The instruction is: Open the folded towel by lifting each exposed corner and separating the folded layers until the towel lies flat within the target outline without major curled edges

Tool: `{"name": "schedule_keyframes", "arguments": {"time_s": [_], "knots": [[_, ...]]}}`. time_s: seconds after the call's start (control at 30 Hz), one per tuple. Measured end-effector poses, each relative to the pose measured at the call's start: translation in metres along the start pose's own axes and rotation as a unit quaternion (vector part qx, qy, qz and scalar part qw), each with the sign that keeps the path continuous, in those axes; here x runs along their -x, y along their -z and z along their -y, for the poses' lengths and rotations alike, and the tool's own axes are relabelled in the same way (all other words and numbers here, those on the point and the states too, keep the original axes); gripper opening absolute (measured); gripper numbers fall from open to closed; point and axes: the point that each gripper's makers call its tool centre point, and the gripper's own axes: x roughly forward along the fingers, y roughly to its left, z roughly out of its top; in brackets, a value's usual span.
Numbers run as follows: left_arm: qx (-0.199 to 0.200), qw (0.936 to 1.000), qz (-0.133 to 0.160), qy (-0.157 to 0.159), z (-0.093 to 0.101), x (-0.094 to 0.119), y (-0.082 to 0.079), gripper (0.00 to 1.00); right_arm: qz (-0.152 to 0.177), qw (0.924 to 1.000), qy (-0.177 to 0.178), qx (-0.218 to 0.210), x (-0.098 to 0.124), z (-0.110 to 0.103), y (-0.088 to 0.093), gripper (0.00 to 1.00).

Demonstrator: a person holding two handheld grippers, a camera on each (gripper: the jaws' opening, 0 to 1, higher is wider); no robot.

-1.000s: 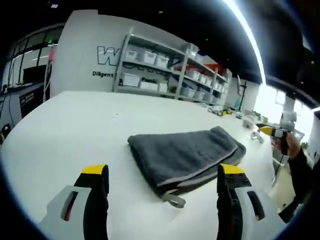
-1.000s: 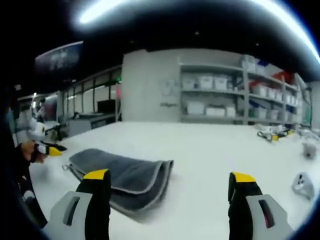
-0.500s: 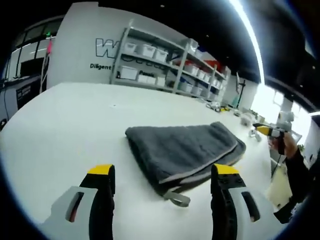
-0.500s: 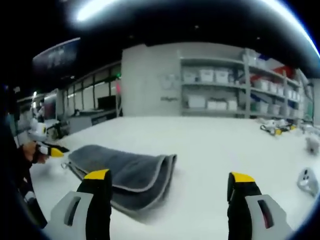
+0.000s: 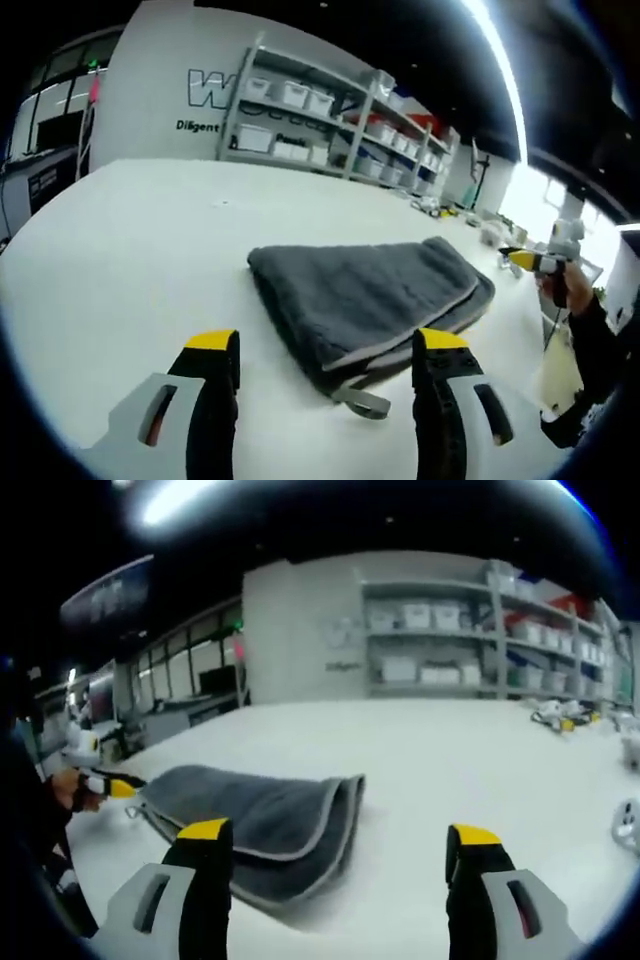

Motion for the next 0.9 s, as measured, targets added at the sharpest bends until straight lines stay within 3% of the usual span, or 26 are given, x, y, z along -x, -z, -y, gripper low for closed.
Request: {"name": "schedule_keyframes", "arguments": {"time_s": [0.37, 0.9], "knots": [[0.008, 0.9999, -0.005, 0.003, 0.000, -0.005, 0.002, 0.57, -0.009, 0.9995, 0.005, -0.030, -0.010, 0.002, 0.007, 0.93], [0.020, 0.9996, -0.017, 0.005, 0.000, -0.012, 0.007, 0.54, -0.026, 0.9985, -0.003, -0.047, -0.031, -0.007, 0.023, 0.83]]}}
